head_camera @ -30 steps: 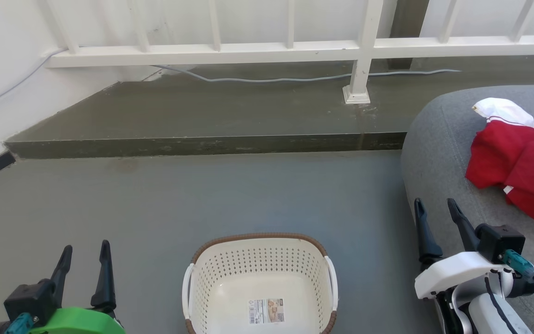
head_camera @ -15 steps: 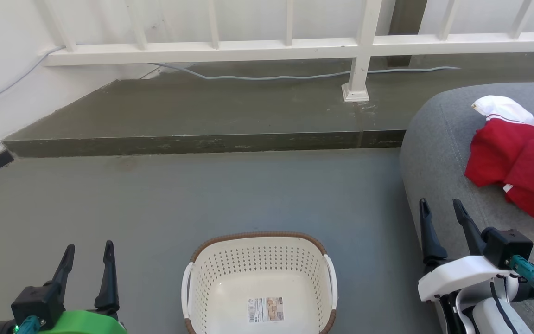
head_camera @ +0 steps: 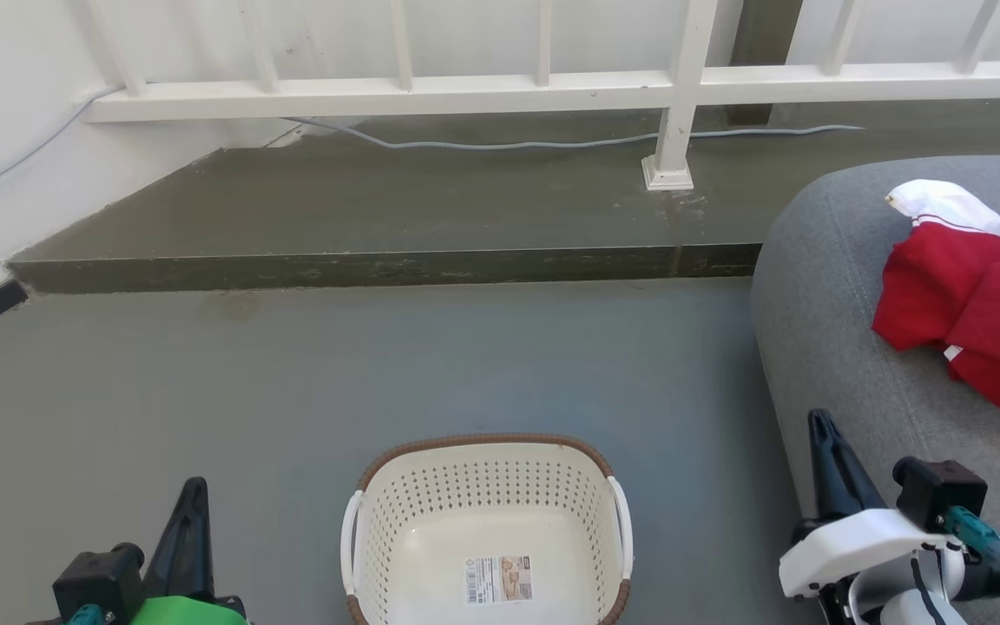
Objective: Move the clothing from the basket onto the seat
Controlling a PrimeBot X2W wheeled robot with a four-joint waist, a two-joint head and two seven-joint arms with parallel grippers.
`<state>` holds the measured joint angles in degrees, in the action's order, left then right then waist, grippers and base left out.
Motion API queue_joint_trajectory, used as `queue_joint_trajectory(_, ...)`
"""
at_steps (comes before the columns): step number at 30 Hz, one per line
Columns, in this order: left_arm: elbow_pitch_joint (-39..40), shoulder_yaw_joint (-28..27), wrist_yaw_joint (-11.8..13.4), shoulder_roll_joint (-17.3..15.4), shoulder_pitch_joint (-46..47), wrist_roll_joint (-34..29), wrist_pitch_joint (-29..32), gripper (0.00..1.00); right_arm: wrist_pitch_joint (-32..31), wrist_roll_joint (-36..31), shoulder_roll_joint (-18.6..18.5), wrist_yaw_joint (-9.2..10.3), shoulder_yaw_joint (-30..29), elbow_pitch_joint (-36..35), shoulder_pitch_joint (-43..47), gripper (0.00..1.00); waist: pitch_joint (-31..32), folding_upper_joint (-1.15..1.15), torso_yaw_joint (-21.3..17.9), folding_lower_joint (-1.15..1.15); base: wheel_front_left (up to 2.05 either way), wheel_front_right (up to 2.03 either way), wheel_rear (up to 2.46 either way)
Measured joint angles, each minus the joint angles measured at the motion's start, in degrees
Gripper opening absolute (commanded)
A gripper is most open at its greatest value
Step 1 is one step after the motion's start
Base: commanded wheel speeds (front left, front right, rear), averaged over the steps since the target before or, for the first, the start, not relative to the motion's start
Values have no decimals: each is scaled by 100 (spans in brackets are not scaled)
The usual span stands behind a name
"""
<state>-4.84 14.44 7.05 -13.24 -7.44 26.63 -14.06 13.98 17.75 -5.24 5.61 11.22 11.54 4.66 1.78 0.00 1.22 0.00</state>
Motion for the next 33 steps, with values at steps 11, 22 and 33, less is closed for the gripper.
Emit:
queue_joint_trajectory(11, -1, -97, -100, 101, -5, 570, 94, 0, -104, 575, 4, -104, -147, 12, 27, 0, -22, 0, -14, 0, 0, 0, 0)
queue_joint_trajectory(22, -35, -298, -226, 189, -2, 1328, 332, 0, -361, 1537, 48, -226, -339, 31, -5, 0, -45, 0, -28, 0, 0, 0, 0)
queue_joint_trajectory(33, -175, -502, -369, 314, 34, 2163, 565, 0, -606, 2409, 107, -371, -558, 89, -89, 0, -69, 0, -43, 0, 0, 0, 0)
